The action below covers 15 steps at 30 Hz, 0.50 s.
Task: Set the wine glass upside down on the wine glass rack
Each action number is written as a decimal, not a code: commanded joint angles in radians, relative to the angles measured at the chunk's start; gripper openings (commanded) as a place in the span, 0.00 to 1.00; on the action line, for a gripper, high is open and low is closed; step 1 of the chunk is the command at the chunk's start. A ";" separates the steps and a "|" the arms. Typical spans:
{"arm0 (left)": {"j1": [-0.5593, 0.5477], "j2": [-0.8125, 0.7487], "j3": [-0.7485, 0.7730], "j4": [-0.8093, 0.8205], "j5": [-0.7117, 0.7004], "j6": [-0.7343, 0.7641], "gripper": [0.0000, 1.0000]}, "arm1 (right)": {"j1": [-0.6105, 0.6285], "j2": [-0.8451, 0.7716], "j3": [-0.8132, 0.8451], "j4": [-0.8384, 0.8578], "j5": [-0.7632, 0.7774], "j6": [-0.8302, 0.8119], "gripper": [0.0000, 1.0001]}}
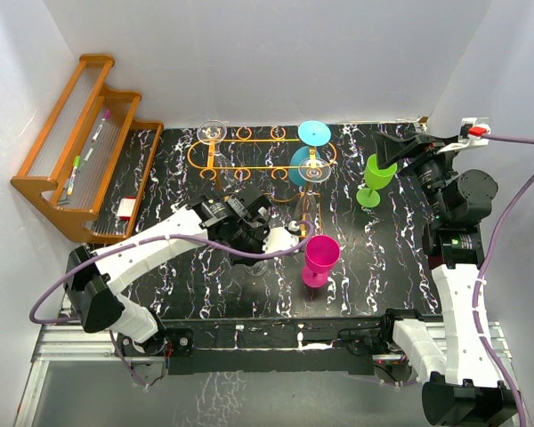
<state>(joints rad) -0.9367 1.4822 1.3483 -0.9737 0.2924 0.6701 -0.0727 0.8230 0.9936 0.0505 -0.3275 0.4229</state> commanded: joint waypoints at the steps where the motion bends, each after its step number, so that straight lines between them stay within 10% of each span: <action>1: -0.006 -0.010 -0.002 -0.042 0.054 0.007 0.00 | 0.004 -0.022 0.047 0.018 0.031 -0.016 0.98; 15: -0.013 -0.059 0.225 -0.306 0.208 0.047 0.00 | 0.007 0.001 0.065 0.018 0.023 -0.016 0.98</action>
<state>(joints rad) -0.9447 1.4876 1.5406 -1.1774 0.4316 0.7002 -0.0719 0.8227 0.9958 0.0471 -0.3122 0.4183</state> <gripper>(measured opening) 0.109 0.982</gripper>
